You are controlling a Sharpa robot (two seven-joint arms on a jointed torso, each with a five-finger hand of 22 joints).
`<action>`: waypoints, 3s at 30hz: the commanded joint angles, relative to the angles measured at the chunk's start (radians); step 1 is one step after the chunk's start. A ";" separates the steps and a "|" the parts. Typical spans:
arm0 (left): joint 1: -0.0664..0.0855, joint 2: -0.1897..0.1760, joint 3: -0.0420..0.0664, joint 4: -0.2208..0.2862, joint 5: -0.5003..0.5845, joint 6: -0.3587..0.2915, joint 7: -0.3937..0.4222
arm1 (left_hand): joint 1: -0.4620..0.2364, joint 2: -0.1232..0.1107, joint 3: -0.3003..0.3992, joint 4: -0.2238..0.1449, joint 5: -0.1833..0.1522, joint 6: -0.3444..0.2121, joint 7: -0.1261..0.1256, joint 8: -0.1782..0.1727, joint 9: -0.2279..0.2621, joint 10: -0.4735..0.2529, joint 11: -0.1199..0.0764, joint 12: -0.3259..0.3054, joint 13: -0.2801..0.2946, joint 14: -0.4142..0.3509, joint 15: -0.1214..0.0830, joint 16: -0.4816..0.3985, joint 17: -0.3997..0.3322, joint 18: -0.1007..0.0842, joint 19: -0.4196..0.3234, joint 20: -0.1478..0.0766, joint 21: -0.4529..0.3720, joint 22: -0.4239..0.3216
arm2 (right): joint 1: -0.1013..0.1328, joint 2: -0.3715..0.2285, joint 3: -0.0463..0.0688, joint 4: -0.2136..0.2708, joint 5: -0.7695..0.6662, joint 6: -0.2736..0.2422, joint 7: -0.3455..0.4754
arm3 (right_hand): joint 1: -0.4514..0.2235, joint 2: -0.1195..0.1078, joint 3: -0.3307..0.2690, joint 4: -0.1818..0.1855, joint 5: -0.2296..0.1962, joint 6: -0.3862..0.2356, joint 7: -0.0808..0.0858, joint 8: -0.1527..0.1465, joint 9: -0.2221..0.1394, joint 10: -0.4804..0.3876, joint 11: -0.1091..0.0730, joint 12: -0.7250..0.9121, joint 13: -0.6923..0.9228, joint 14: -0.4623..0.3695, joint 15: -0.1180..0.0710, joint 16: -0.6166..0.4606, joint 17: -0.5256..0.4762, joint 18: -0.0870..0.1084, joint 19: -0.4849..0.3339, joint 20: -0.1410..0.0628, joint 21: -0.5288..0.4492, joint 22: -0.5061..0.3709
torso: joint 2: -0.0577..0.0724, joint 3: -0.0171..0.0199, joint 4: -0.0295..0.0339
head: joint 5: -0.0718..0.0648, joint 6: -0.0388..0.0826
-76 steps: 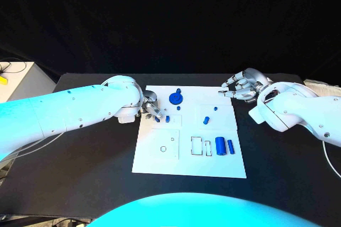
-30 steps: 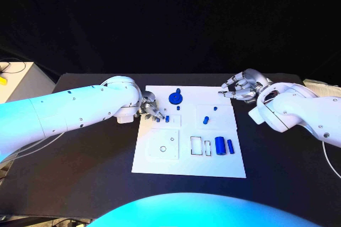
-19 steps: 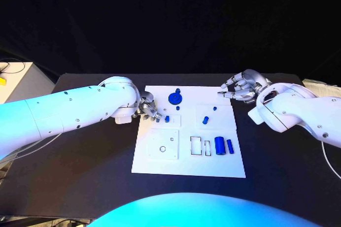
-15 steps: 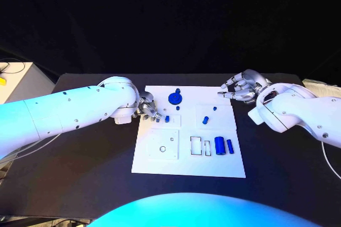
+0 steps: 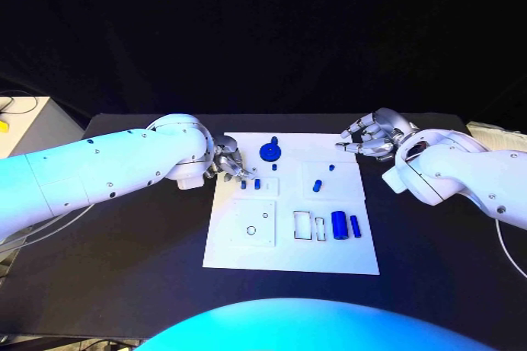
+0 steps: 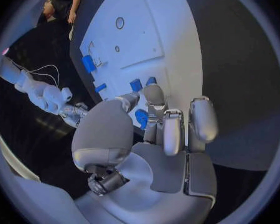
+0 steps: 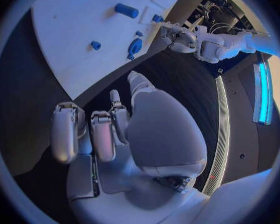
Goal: Assemble the parts on the task board
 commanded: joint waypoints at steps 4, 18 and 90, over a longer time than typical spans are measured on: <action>0.001 -0.022 0.017 0.033 0.090 -0.122 0.056 | 0.036 -0.043 0.112 -0.012 0.004 -0.066 0.022 -0.021 -0.004 -0.075 0.019 -0.040 -0.054 0.053 0.015 -0.057 0.093 0.012 -0.069 0.011 -0.067 -0.092 | -0.003 0.000 0.000 0.000 -0.002 0.006 0.014 | -0.014 0.000 0.006 -0.002 0.006 -0.008 0.000 0.006 -0.002 -0.005 0.001 -0.005 0.078 0.081 0.000 -0.003 0.176 0.012 0.014 0.003 -0.006 0.144 | 0.000 0.0006 0.0005 | -0.003 0.000; -0.003 -0.008 -0.002 0.038 0.000 -0.483 0.531 | 0.290 -0.132 0.332 -0.300 -0.007 -0.301 0.165 -0.181 -0.264 -0.482 0.159 -0.196 -0.188 -0.468 0.141 -0.467 -0.552 0.089 -0.500 0.117 -0.392 -0.453 | -0.003 -0.005 0.000 -0.009 0.039 -0.036 0.083 | -0.006 0.008 0.019 -0.004 0.010 -0.010 0.000 0.007 -0.003 -0.054 0.000 -0.059 0.026 0.075 0.000 -0.017 0.152 0.023 -0.006 0.003 -0.059 0.117 | 0.001 -0.0021 0.0010 | -0.015 0.000; -0.035 0.206 -0.073 -0.201 -0.438 -0.294 0.509 | 0.299 -0.103 0.266 -0.320 -0.006 -0.035 0.124 -0.333 -0.597 -0.354 0.140 -0.357 -0.420 -0.426 0.128 -0.228 -0.642 0.093 -0.478 0.116 -0.326 -0.401 | -0.003 0.024 0.000 -0.045 0.349 -0.156 0.522 | -0.058 -0.067 0.440 -0.161 0.041 -0.124 0.079 0.037 -0.019 -0.381 0.102 -1.219 -1.244 -0.409 0.126 -1.415 -0.885 0.143 -0.505 0.130 -1.283 -0.868 | 0.000 0.0004 0.0007 | -0.044 0.000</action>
